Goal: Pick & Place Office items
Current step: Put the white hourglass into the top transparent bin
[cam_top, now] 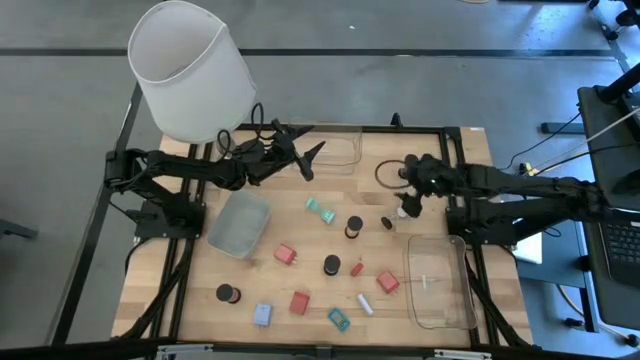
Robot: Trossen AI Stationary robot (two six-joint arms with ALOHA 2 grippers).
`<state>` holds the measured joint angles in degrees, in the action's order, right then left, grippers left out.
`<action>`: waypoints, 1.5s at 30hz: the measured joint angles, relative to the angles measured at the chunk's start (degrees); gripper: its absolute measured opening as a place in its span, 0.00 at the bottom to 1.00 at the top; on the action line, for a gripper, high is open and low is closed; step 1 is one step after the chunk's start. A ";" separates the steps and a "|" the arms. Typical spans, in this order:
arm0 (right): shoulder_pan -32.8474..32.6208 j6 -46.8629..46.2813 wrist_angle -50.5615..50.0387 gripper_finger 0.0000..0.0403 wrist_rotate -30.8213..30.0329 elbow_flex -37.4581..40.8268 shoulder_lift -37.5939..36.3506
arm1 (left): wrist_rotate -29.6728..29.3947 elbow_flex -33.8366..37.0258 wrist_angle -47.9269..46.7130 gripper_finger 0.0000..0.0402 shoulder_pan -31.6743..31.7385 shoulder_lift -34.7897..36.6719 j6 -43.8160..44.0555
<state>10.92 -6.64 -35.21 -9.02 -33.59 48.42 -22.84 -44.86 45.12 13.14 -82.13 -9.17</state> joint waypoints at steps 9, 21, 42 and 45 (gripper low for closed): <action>-0.25 17.77 0.64 0.82 11.31 -4.50 13.66 | -0.07 0.00 -0.42 0.62 0.01 0.01 -1.05; -0.28 22.31 -11.14 0.82 16.16 -12.65 30.27 | -0.16 0.00 -3.13 0.62 0.61 0.02 -1.10; -6.65 33.10 -9.11 0.82 17.37 -12.91 38.72 | -1.76 0.01 -6.38 0.62 0.88 0.02 -1.11; -6.65 33.31 -7.13 0.82 17.40 -12.93 38.74 | -1.76 0.01 -6.38 0.62 0.88 0.02 -1.10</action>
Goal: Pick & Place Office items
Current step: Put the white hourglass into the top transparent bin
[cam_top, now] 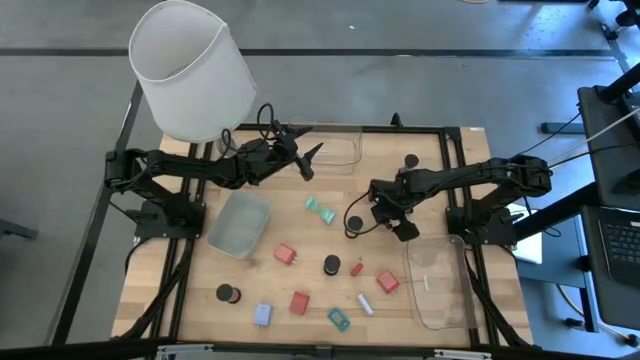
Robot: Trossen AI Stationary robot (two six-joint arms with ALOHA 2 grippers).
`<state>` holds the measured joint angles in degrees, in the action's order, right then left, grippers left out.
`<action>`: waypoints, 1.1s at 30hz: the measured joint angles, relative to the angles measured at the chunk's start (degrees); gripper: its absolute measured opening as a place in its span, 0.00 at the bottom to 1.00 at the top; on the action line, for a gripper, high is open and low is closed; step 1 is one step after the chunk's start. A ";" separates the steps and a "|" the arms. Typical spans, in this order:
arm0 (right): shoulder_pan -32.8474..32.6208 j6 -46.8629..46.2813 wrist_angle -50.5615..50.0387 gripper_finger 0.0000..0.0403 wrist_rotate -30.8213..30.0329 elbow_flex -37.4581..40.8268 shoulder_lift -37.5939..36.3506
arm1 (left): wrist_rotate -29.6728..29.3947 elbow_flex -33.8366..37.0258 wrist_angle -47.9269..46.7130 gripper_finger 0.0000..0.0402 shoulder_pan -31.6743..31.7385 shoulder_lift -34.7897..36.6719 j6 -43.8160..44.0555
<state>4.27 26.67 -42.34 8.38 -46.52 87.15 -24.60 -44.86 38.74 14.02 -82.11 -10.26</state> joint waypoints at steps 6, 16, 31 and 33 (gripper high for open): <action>-0.02 -0.88 1.03 0.82 -1.09 0.11 0.16 | 0.01 0.01 0.00 0.62 -0.02 0.00 0.00; -0.02 -2.19 -2.83 0.82 -3.97 -5.18 0.34 | 0.02 0.02 0.00 0.62 -0.02 0.00 0.00; 0.07 -1.63 -5.03 0.82 -5.46 -5.16 9.36 | 0.02 0.02 0.00 0.62 -0.02 0.00 0.01; 0.03 -0.70 -5.07 0.81 -6.79 -5.30 10.43 | 0.02 0.02 -0.02 0.62 -0.02 0.00 0.00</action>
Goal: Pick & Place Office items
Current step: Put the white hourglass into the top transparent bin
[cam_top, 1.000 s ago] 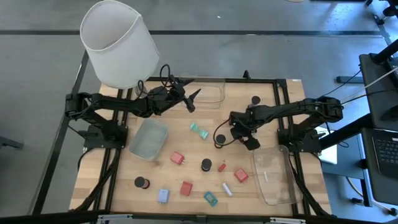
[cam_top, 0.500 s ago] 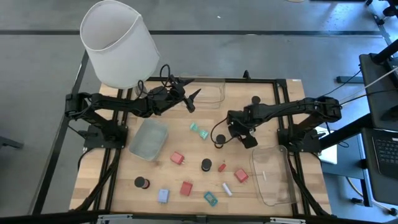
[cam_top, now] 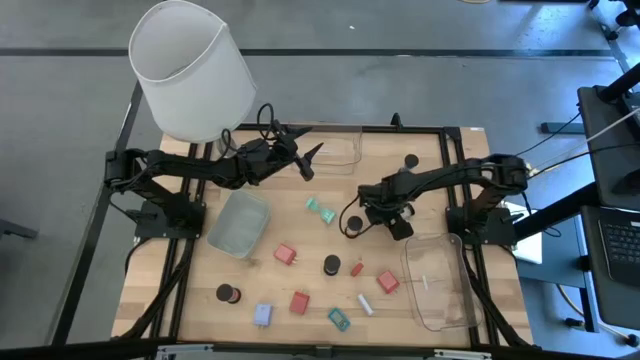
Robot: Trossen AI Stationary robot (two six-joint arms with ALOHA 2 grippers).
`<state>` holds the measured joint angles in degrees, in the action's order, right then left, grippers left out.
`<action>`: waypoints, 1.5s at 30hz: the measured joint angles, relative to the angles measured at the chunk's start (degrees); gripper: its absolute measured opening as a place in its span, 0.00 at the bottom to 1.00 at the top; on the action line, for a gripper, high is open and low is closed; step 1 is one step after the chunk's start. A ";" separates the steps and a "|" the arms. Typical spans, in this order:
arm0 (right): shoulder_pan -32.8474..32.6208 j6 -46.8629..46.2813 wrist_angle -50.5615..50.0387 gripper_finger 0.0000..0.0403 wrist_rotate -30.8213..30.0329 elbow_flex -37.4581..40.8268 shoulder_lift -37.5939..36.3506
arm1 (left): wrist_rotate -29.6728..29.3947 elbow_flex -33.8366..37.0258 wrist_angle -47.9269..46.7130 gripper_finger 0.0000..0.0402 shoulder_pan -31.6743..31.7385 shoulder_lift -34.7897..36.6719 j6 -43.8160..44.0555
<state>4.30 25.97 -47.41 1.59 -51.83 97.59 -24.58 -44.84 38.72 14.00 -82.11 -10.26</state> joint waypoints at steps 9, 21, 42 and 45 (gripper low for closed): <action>0.04 2.15 0.65 0.66 -1.38 0.01 -0.01 | 0.00 0.00 0.00 0.62 0.00 0.00 0.00; 0.10 -0.26 0.93 0.43 -1.53 0.01 -0.05 | 0.00 0.00 0.00 0.62 0.00 0.00 0.00; 7.80 -10.01 8.27 0.48 -5.30 -7.24 -19.97 | -0.24 0.02 0.02 0.62 0.00 0.00 -0.03; 8.45 -11.45 14.68 0.46 -5.52 -7.26 -23.27 | 3.46 0.02 0.02 0.62 -0.02 0.02 -1.20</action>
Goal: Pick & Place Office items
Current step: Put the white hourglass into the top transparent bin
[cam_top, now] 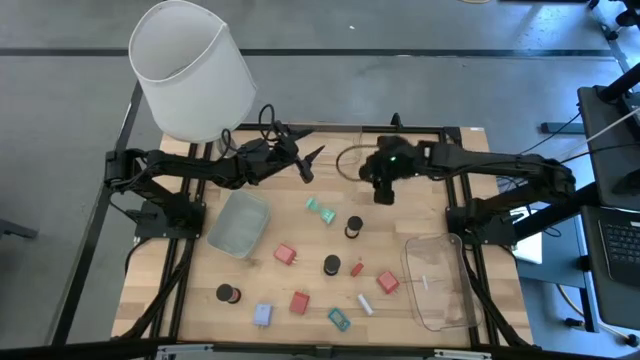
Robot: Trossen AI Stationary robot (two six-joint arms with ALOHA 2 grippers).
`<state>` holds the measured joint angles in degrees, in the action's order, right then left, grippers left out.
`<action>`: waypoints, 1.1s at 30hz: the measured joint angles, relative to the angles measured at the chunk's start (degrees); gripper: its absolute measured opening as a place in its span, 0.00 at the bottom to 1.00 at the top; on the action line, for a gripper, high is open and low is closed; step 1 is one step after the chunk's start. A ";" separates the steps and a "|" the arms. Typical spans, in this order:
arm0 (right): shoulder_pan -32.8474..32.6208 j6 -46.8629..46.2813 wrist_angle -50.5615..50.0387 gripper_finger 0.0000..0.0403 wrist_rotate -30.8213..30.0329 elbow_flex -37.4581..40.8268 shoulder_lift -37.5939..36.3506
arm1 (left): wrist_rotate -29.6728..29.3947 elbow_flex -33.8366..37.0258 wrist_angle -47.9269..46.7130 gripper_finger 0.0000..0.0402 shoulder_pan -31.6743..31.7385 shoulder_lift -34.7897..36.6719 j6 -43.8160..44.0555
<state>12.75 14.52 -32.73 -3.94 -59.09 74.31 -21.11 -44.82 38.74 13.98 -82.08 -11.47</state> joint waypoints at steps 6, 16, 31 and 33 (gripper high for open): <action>0.79 -3.97 14.61 0.43 -0.18 0.00 -4.43 | 8.78 0.00 0.39 0.62 0.00 0.00 -0.30; 0.75 -4.04 37.28 0.44 3.73 -0.11 -4.86 | 20.36 0.02 5.25 0.63 -1.55 0.00 0.92; 0.76 -5.13 44.14 0.45 9.43 -0.11 -3.92 | 20.14 -0.04 20.13 0.76 -2.78 -3.17 1.09; 0.76 -5.11 44.76 0.43 9.43 -0.11 -3.68 | 20.16 -0.57 20.82 0.76 -2.73 -4.51 1.16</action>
<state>13.52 9.41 12.03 5.50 -59.20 70.63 -0.95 -45.39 59.56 11.25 -86.59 -10.31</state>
